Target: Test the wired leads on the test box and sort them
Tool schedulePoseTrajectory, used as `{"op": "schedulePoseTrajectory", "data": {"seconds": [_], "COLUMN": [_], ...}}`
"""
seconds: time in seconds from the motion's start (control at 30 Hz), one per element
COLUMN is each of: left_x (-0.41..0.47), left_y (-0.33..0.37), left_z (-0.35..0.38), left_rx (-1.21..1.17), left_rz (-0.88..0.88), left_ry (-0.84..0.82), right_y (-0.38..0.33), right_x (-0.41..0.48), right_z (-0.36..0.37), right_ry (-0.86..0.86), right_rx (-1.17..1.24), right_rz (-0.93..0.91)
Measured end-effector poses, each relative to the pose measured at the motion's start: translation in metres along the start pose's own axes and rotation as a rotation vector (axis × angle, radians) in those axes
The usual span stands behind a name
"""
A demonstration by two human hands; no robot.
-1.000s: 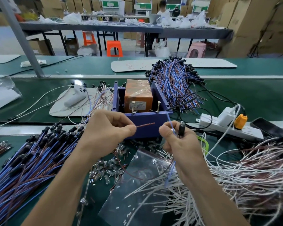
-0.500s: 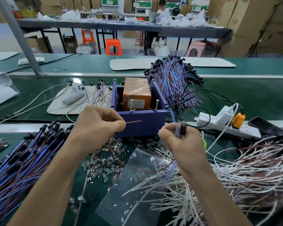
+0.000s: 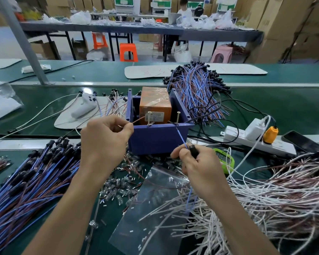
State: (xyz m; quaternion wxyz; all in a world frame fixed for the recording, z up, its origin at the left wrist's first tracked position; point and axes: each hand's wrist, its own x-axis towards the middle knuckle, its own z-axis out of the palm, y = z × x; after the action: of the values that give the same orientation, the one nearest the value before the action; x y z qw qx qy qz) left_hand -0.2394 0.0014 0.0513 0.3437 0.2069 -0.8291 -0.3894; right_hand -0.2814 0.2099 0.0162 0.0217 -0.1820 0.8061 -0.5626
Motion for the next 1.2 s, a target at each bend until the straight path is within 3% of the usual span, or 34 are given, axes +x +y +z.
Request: {"op": "schedulePoseTrajectory", "data": {"seconds": [0.37,0.63,0.93,1.2], "left_x": [0.002,-0.003,-0.004,-0.004], "left_y": [-0.005,0.001,-0.002,-0.002], "left_z": [-0.003,0.003,0.009,0.011], "left_rx": [-0.115,-0.287,-0.045,-0.061], "left_rz": [0.004,-0.015,-0.059,-0.074], "left_ry": [-0.142,-0.284,-0.061,-0.037], "right_y": [0.003,0.003,0.009,-0.001], "right_x": [0.001,0.000,0.006,0.028], "right_z": [-0.002,-0.006,-0.006,-0.018], "right_ry": [-0.024,-0.251,-0.163,-0.122], "right_rx": [0.067,0.264,0.218,0.095], "right_rz": [-0.010,0.015,0.090,0.166]}}
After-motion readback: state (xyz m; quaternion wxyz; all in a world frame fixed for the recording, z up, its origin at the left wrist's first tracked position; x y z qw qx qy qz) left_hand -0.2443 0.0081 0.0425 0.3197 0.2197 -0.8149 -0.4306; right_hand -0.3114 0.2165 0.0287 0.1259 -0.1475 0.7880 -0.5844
